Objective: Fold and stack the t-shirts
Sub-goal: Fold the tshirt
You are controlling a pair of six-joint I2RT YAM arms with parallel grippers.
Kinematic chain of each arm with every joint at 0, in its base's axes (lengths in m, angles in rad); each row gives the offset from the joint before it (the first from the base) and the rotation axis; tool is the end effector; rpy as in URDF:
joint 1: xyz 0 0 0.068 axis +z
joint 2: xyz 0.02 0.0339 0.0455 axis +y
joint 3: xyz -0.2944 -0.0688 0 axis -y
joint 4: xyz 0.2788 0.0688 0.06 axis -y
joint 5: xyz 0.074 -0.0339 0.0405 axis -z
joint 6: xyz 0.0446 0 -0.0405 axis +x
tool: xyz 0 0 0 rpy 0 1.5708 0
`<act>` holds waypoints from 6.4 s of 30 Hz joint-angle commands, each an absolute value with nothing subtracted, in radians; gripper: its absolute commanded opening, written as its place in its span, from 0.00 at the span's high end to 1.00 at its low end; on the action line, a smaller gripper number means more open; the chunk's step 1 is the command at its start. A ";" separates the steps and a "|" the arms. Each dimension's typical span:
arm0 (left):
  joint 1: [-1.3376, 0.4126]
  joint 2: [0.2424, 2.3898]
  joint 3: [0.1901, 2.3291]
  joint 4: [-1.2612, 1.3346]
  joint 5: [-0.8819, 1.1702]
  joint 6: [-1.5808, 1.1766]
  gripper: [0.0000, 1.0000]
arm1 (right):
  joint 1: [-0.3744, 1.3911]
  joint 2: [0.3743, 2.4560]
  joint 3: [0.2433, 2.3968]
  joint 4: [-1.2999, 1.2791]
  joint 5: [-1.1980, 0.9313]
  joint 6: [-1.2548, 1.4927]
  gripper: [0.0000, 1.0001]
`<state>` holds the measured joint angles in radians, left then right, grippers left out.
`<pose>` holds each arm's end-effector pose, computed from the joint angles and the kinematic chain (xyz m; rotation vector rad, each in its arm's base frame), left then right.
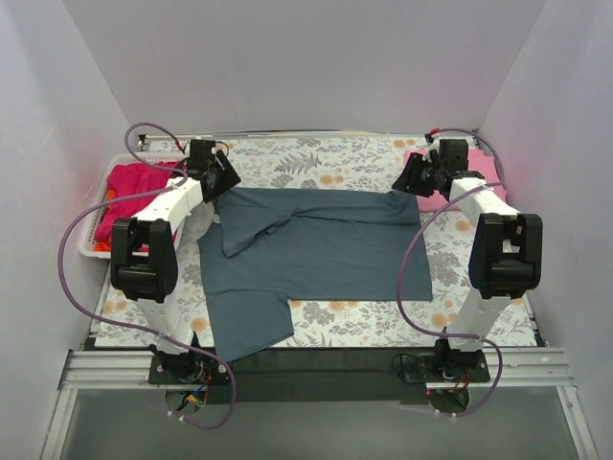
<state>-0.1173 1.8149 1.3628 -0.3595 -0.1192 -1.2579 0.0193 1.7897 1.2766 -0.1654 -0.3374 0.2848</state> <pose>0.4471 -0.0473 0.2455 -1.3638 2.0190 -0.5044 0.4463 0.0234 0.2434 0.1162 2.2568 0.5424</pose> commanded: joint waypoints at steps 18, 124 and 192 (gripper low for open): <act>-0.403 1.536 1.108 -0.453 -0.251 -1.119 0.34 | 0.222 1.709 1.118 -0.078 -0.417 0.256 0.59; -0.201 1.420 0.755 -0.318 -0.063 -1.362 0.43 | 0.632 1.928 1.117 0.337 -0.440 0.810 0.54; -0.201 1.520 0.839 -0.357 -0.058 -1.298 0.57 | 0.681 2.089 1.249 0.413 -0.479 0.894 0.99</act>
